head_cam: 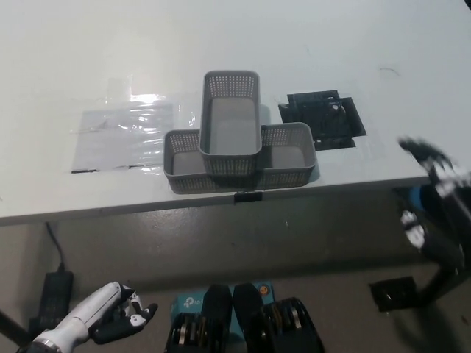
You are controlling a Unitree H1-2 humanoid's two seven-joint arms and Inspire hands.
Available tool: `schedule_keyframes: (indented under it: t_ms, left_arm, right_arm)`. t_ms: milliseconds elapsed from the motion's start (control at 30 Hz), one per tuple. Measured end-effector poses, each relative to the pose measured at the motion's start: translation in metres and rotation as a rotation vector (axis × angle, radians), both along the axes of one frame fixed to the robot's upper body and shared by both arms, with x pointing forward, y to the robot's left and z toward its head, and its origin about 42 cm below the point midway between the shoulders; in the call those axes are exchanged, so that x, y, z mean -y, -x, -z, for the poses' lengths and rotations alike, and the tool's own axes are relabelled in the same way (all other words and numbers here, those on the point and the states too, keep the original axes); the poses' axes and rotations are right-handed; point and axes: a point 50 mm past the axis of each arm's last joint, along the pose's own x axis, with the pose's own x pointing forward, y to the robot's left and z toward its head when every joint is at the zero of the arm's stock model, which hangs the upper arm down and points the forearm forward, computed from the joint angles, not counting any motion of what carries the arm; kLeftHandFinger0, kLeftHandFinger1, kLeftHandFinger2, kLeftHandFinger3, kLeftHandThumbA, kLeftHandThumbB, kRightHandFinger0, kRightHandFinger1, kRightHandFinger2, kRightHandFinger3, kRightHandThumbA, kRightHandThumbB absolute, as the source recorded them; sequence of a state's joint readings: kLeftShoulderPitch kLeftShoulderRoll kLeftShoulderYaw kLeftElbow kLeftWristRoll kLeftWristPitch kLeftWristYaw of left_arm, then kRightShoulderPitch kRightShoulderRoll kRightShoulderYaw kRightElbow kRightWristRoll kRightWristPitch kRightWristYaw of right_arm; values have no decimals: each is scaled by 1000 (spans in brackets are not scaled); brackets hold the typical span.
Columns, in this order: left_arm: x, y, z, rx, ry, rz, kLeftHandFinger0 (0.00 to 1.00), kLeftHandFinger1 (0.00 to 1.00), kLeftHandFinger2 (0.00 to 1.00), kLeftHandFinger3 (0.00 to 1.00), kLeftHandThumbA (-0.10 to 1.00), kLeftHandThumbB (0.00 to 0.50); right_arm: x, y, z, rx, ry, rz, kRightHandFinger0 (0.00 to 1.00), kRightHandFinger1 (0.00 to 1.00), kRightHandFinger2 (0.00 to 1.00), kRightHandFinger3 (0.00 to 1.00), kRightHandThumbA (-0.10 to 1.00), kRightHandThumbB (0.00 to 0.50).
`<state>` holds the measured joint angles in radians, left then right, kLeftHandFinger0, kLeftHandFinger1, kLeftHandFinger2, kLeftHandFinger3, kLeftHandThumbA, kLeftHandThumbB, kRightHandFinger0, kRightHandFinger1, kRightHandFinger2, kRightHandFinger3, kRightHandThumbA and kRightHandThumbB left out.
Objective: The robot uses its right hand to pick up the grey box kept on the middle on the desk and place it on top of another box next to it in a right angle
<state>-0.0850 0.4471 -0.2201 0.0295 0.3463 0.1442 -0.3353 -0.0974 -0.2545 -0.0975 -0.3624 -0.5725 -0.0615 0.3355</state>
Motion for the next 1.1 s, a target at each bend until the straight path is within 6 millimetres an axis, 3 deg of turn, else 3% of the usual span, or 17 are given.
schedule_keyframes:
  t_ms: [67,133,267,367,433,533,567,633,833,933,1100]
  left_arm:
    - [0,1,1,-3,0,-1,69,55,193,344,606,186]
    - [0,1,1,-5,-1,-2,43,26,162,322,614,187]
    - [-1,4,3,-12,-3,-4,27,21,155,322,610,190]
    - [-1,5,5,-15,-5,-5,65,49,193,354,644,185]
    - [-1,5,5,-15,-7,-4,67,52,198,380,633,184]
    - [-1,6,4,-12,-11,-3,70,50,198,378,611,177]
    - [-1,6,4,-10,-10,-3,54,30,165,370,605,181]
    - [0,6,3,-6,-9,-2,47,22,158,367,608,182]
    - [1,8,0,3,-6,3,45,34,190,355,638,177]
    - [1,8,0,4,-6,3,61,42,200,335,637,178]
    - [1,7,0,4,-5,3,45,30,173,329,642,183]
  right_arm:
    - [7,4,24,-48,-73,48,717,875,916,1000,116,214]
    - [12,7,46,-92,-142,93,615,778,826,1000,80,220]
    - [25,13,86,-150,-302,198,408,520,655,945,-4,180]
    - [27,18,111,-183,-435,277,383,484,610,912,-4,177]
    - [26,21,128,-208,-524,328,380,475,614,940,-3,175]
    - [23,24,147,-253,-609,368,368,459,585,900,12,182]
    - [23,24,151,-267,-624,373,361,461,608,902,83,200]
    - [25,24,151,-285,-621,374,363,491,634,897,117,197]
    - [26,19,150,-340,-509,329,397,465,612,834,-8,188]
    - [25,17,150,-353,-465,312,362,435,590,836,-14,172]
    - [23,16,151,-373,-446,315,394,473,630,856,1,156]
